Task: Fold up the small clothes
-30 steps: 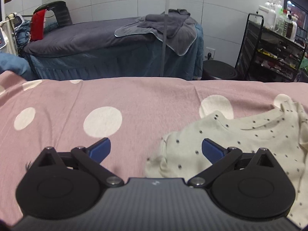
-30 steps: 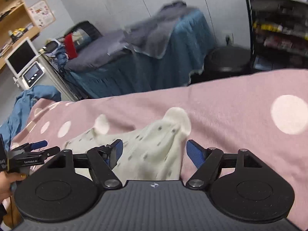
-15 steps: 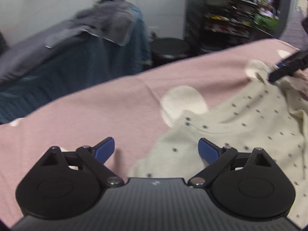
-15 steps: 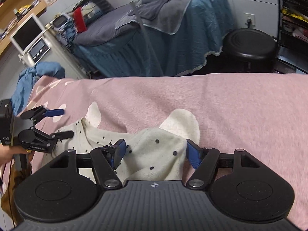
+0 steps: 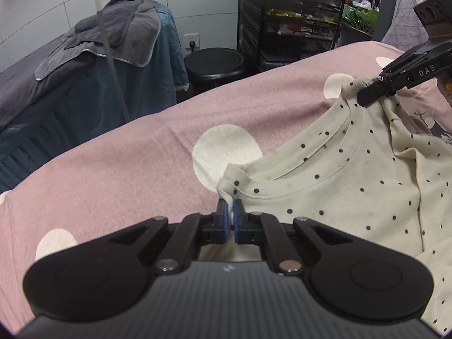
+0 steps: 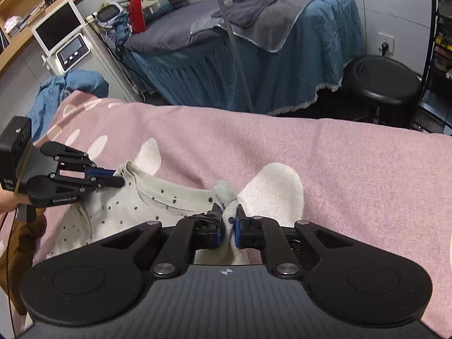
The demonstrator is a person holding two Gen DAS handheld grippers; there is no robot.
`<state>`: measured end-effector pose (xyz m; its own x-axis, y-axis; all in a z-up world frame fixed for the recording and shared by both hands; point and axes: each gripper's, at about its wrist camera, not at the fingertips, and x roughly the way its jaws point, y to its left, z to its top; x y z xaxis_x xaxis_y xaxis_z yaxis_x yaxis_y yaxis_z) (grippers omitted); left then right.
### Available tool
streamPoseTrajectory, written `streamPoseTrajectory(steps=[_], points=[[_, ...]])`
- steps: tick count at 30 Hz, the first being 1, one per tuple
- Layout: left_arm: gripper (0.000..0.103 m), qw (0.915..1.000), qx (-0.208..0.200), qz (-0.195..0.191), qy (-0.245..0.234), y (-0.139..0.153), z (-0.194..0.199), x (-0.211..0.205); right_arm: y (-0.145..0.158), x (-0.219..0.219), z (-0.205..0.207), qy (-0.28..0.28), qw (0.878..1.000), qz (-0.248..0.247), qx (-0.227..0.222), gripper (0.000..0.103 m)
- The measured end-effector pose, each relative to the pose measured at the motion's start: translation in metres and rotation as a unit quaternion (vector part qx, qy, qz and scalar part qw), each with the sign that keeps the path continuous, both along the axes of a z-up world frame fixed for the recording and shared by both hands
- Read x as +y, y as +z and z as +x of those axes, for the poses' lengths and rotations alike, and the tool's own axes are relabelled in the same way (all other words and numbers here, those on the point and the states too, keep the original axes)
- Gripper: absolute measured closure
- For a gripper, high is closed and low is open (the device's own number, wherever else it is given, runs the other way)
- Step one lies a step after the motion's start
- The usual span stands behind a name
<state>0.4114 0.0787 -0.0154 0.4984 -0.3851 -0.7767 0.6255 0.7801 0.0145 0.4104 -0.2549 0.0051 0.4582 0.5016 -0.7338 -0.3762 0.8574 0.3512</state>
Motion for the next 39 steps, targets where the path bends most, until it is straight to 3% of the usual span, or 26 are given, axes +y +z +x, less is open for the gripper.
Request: streamPoseTrajectory(steps=[9,14,17,21,23,26,30,34,39], points=[[0.099,0.9973,-0.021,-0.063,0.031,0.035,-0.056,0.014,0.032,0.006,-0.042,-0.003,0.998,0.048,-0.033,0.091],[0.100,0.9960,-0.027,-0.078,0.035,0.056,-0.103,0.021,0.048,0.011,-0.081,0.016,0.997,0.066,-0.037,0.091],[0.100,0.9944,-0.035,-0.096,0.026,0.076,-0.153,0.024,0.064,0.005,-0.113,0.028,0.994,0.098,-0.031,0.092],[0.100,0.9914,-0.034,-0.126,-0.001,0.108,-0.255,0.029,0.092,-0.014,-0.175,0.083,0.989,0.117,-0.041,0.092],[0.100,0.9917,-0.027,-0.124,-0.021,0.117,-0.308,0.027,0.100,-0.025,-0.212,0.122,0.985,0.113,-0.046,0.092],[0.100,0.9913,0.002,-0.120,-0.054,0.113,-0.385,0.018,0.105,-0.038,-0.264,0.174,0.979,0.097,-0.044,0.092],[0.100,0.9884,0.039,-0.139,-0.047,0.089,-0.463,0.012,0.087,-0.043,-0.320,0.215,0.971,0.100,-0.012,0.092],[0.100,0.9872,0.056,-0.149,0.000,0.059,-0.497,0.021,0.058,-0.043,-0.361,0.225,0.971,0.082,0.007,0.091],[0.099,0.9925,0.067,-0.098,0.028,0.027,-0.506,0.019,0.032,-0.040,-0.388,0.230,0.971,0.065,0.001,0.090]])
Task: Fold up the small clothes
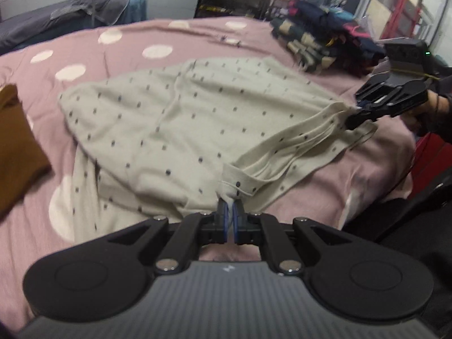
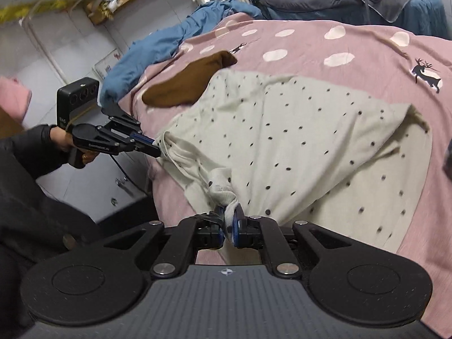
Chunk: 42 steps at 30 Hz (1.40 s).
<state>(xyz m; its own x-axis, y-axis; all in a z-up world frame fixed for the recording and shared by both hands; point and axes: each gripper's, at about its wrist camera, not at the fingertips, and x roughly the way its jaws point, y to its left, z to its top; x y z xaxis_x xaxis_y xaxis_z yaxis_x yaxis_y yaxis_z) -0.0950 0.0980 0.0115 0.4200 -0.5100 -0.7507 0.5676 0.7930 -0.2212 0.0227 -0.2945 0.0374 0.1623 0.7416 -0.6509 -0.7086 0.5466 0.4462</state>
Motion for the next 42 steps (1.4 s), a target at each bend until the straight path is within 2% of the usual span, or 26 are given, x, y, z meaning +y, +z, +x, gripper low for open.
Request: streamPoseTrajectory(steps=[1,2,3,4,5,6,8,9,12,14,16,18,20,23,25,27,29,31,32,37,39,42], points=[[0.099,1.0000,0.002,0.006,0.005,-0.004,-0.001,0.001,-0.004,0.002,-0.003,0.007,1.000,-0.003,0.003,0.086],[0.097,0.9999,0.001,0.011,0.010,-0.006,0.000,0.002,-0.007,0.006,-0.007,0.017,1.000,-0.014,0.001,0.075],[0.096,0.9997,0.004,0.020,0.010,-0.007,-0.003,0.002,-0.008,0.009,-0.011,0.018,0.999,-0.027,-0.006,0.069],[0.091,0.9997,0.003,0.025,0.007,-0.005,-0.007,0.001,-0.010,0.009,-0.014,0.017,0.999,-0.029,-0.007,0.055],[0.081,0.9997,-0.001,0.025,0.001,-0.002,-0.011,-0.001,-0.010,0.006,-0.017,0.018,1.000,-0.023,-0.002,0.044],[0.076,0.9996,-0.003,0.027,-0.004,0.003,-0.015,-0.002,-0.009,0.004,-0.020,0.015,1.000,-0.019,0.000,0.042],[0.055,0.9992,-0.018,0.032,-0.012,0.017,-0.019,-0.011,0.000,0.002,-0.025,0.005,1.000,-0.012,-0.002,0.040],[0.051,0.9989,-0.029,0.032,-0.015,0.026,-0.020,-0.015,0.005,-0.001,-0.027,0.003,1.000,-0.004,-0.006,0.040],[0.046,0.9964,-0.080,0.028,-0.009,0.055,-0.012,-0.028,0.024,-0.001,-0.030,-0.007,0.999,0.016,-0.045,0.041],[0.041,0.9927,-0.112,0.042,0.017,0.064,0.004,-0.034,0.030,0.009,-0.022,-0.029,0.996,-0.016,-0.084,0.041],[0.040,0.9836,-0.150,0.085,0.053,0.064,0.027,-0.042,0.027,0.024,-0.006,-0.069,0.986,-0.074,-0.134,0.041],[0.040,0.9728,-0.167,0.130,0.094,0.053,0.059,-0.047,0.020,0.034,0.017,-0.119,0.974,-0.102,-0.164,0.041],[0.040,0.9641,-0.162,0.162,0.134,0.036,0.091,-0.047,0.013,0.042,0.038,-0.150,0.966,-0.101,-0.183,0.041],[0.042,0.9563,-0.126,0.199,0.173,0.007,0.133,-0.043,-0.007,0.054,0.068,-0.162,0.960,-0.138,-0.184,0.040],[0.041,0.9533,-0.113,0.206,0.190,-0.006,0.146,-0.038,-0.019,0.055,0.079,-0.172,0.952,-0.176,-0.181,0.040],[0.038,0.9543,-0.097,0.196,0.204,-0.015,0.153,-0.030,-0.029,0.044,0.087,-0.197,0.945,-0.195,-0.173,0.039],[0.025,0.9526,-0.100,0.187,0.218,-0.020,0.155,-0.023,-0.036,0.030,0.091,-0.220,0.940,-0.202,-0.162,0.025],[0.014,0.9498,-0.100,0.191,0.227,-0.022,0.157,-0.018,-0.043,0.017,0.095,-0.234,0.943,-0.188,-0.146,0.015],[0.012,0.9497,-0.098,0.191,0.228,-0.022,0.158,-0.017,-0.045,0.013,0.096,-0.240,0.943,-0.179,-0.142,0.011],[0.012,0.9460,-0.099,0.206,0.230,-0.019,0.157,-0.022,-0.042,0.019,0.091,-0.239,0.941,-0.185,-0.151,0.007],[0.011,0.9444,-0.098,0.213,0.230,-0.016,0.155,-0.027,-0.039,0.019,0.090,-0.239,0.944,-0.174,-0.148,0.007],[0.011,0.9463,-0.102,0.213,0.220,-0.011,0.147,-0.034,-0.032,0.013,0.081,-0.240,0.946,-0.156,-0.150,0.000]])
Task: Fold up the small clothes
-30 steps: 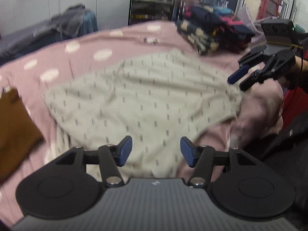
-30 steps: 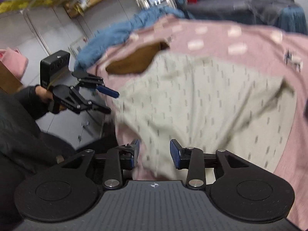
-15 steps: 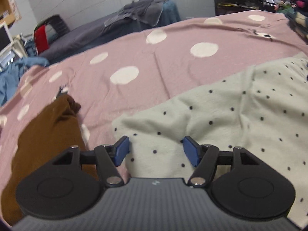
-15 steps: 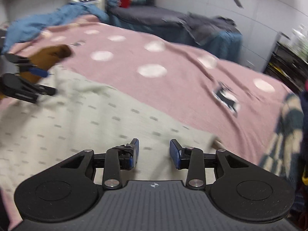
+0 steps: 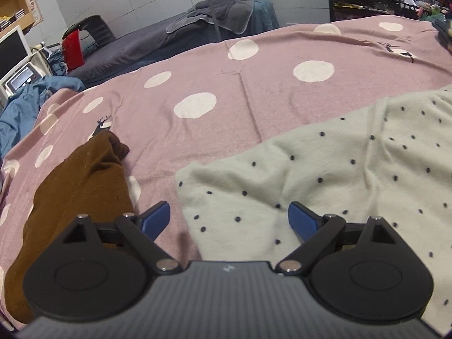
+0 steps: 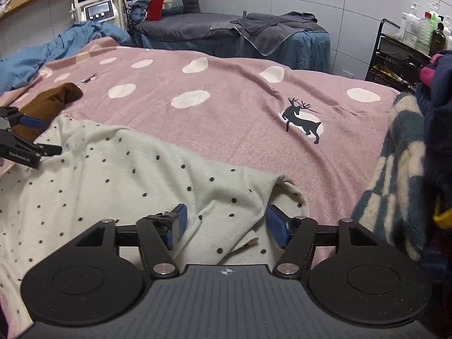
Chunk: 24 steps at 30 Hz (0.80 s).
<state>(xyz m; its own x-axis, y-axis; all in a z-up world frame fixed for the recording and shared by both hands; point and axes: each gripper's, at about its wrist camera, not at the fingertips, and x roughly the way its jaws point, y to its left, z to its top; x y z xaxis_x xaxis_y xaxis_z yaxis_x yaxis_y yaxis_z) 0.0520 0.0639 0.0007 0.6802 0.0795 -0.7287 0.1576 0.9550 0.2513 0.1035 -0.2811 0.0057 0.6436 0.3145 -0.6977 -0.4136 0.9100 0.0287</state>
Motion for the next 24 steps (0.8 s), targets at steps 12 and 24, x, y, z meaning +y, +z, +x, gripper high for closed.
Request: streamPoseTrajectory(steps=[12,24], points=[[0.003,0.9963,-0.027,-0.029,-0.077,0.045,-0.060,-0.057,0.031,-0.050,-0.076,-0.033,0.995,0.090,-0.003,0.000],[0.003,0.9848,-0.022,-0.047,-0.166,0.035,-0.132,-0.120,0.023,-0.068,-0.131,-0.054,0.985,0.164,0.015,0.000]])
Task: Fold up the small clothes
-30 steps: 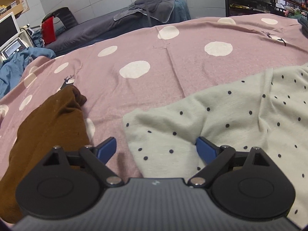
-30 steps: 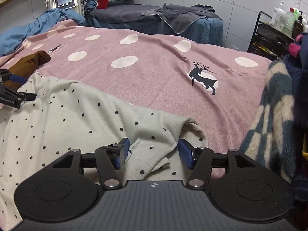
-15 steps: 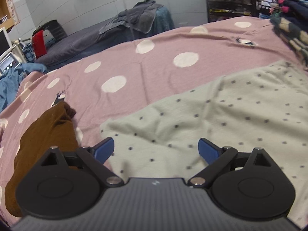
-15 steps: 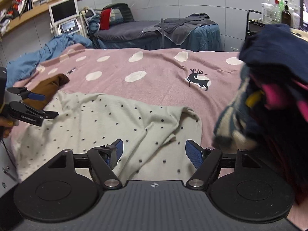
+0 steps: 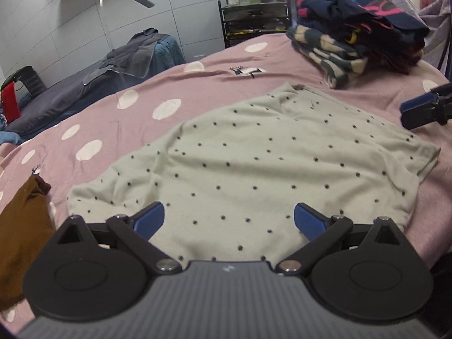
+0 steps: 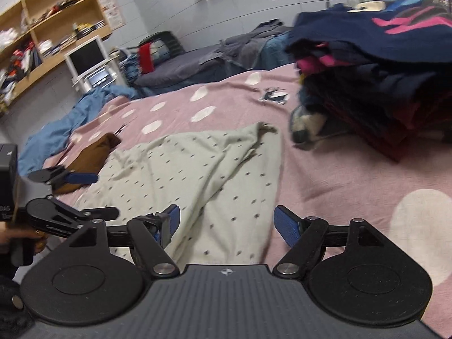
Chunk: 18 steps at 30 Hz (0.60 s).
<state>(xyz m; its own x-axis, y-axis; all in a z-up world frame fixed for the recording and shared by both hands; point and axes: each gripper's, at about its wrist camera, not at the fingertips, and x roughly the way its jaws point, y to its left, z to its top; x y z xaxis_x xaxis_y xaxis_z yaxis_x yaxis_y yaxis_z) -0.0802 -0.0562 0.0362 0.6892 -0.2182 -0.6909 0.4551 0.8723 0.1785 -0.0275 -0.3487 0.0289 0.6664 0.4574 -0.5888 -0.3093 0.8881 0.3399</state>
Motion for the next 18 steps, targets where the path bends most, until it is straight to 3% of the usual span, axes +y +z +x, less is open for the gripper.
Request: streamPoseTrajectory(steps=[4,7,9,13,18], points=[[0.003,0.9993,0.005,-0.002,0.036,-0.001,0.002,0.015,-0.002,0.019,0.015,0.021,1.000,-0.005,-0.004,0.000],[0.003,0.9978,0.004,-0.037,0.054,0.008,0.001,0.026,-0.002,0.025,0.029,0.010,0.999,-0.026,-0.016,0.000],[0.003,0.9973,0.001,-0.061,0.041,0.014,-0.004,0.020,-0.003,0.018,0.038,-0.019,0.999,-0.025,-0.012,0.000],[0.006,0.9970,-0.040,-0.054,-0.036,0.024,-0.028,-0.035,-0.009,-0.011,0.043,-0.066,0.997,0.021,0.021,0.000],[0.006,0.9806,-0.081,-0.002,-0.179,0.020,-0.062,-0.124,-0.008,-0.021,0.023,-0.072,0.997,0.003,0.023,0.000]])
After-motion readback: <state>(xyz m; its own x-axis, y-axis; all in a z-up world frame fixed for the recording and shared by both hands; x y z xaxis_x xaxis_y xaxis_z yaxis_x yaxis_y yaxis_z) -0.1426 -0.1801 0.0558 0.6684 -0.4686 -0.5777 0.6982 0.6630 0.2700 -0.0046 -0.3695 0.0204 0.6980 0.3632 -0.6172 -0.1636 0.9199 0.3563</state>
